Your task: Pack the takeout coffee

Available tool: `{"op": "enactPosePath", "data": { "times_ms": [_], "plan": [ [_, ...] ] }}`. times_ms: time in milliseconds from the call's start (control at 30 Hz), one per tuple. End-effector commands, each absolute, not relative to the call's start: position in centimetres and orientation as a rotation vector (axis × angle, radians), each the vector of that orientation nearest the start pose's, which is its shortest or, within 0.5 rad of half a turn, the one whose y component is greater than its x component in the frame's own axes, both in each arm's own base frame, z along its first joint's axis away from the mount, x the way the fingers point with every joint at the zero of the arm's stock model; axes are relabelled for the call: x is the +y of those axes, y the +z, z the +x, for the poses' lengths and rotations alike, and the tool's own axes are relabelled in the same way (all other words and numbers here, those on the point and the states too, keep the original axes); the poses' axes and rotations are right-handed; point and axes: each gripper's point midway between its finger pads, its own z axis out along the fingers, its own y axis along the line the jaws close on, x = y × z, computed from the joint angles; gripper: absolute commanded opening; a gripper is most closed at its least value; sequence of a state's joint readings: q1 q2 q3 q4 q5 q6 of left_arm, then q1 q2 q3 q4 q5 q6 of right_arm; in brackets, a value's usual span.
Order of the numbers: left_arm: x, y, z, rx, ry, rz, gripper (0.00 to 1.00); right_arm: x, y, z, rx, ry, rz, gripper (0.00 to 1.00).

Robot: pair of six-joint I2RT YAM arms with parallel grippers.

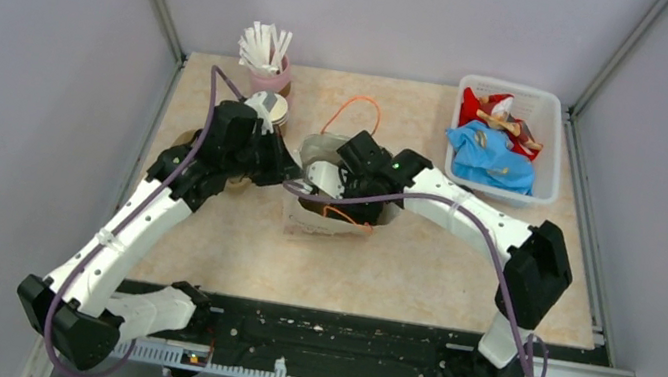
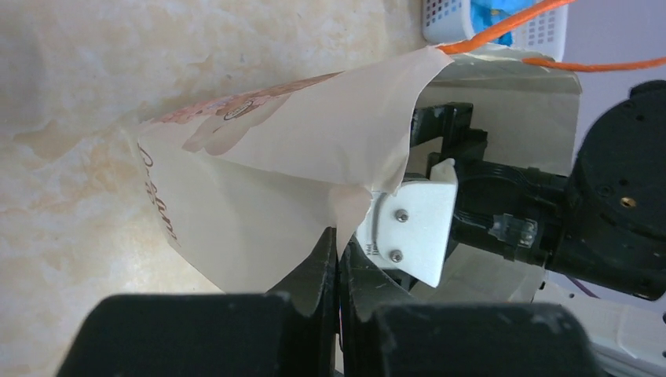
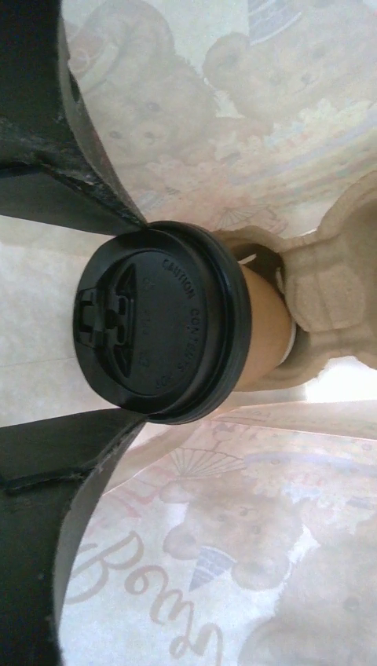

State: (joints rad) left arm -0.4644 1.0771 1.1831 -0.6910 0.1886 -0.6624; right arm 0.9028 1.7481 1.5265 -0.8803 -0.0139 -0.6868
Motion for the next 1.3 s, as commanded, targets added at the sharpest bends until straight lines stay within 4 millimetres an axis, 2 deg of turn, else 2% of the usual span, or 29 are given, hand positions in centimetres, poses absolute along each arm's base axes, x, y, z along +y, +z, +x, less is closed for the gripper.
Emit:
{"op": "enactPosePath", "data": {
  "times_ms": [0, 133, 267, 467, 600, 800, 867, 933, 1067, 1267],
  "plan": [
    [-18.4, 27.2, 26.0, 2.29, -0.783, -0.222, 0.07, 30.4, 13.0, 21.8, 1.998, 0.318, -1.975, 0.63],
    [-16.7, 26.4, 26.0, 2.307, -0.665, -0.262, 0.25, 30.5, 11.1, 21.6, 2.07, 0.326, -1.98, 0.62],
    [-15.2, 27.3, 26.5, 2.273, -0.564, -0.257, 0.44, 30.5, 9.3, 21.7, 2.133, 0.312, -1.987, 0.62],
    [-12.9, 28.9, 26.5, 2.23, -0.43, -0.251, 0.67, 29.8, 6.6, 21.2, 2.225, 0.272, -2.003, 0.63],
    [-11.7, 30.3, 26.4, 2.165, -0.387, -0.256, 0.75, 29.9, 5.0, 21.3, 2.241, 0.226, -2.021, 0.63],
    [-10.6, 31.9, 26.2, 2.107, -0.351, -0.245, 0.76, 30.1, 4.2, 22.1, 2.238, 0.181, -2.024, 0.63],
    [-10.3, 32.2, 26.1, 2.098, -0.339, -0.247, 0.76, 30.2, 4.3, 22.3, 2.235, 0.17, -2.025, 0.64],
    [-10.1, 32.6, 25.9, 2.082, -0.334, -0.239, 0.76, 30.8, 5.2, 22.8, 2.219, 0.166, -2.006, 0.66],
    [-9.9, 32.9, 26.0, 2.068, -0.324, -0.225, 0.77, 32.0, 8.1, 23.6, 2.176, 0.167, -1.943, 0.71],
    [-9.9, 32.8, 25.9, 2.067, -0.321, -0.21, 0.77, 32.4, 12.1, 24.7, 2.128, 0.132, -1.847, 0.84]
  ]
}}
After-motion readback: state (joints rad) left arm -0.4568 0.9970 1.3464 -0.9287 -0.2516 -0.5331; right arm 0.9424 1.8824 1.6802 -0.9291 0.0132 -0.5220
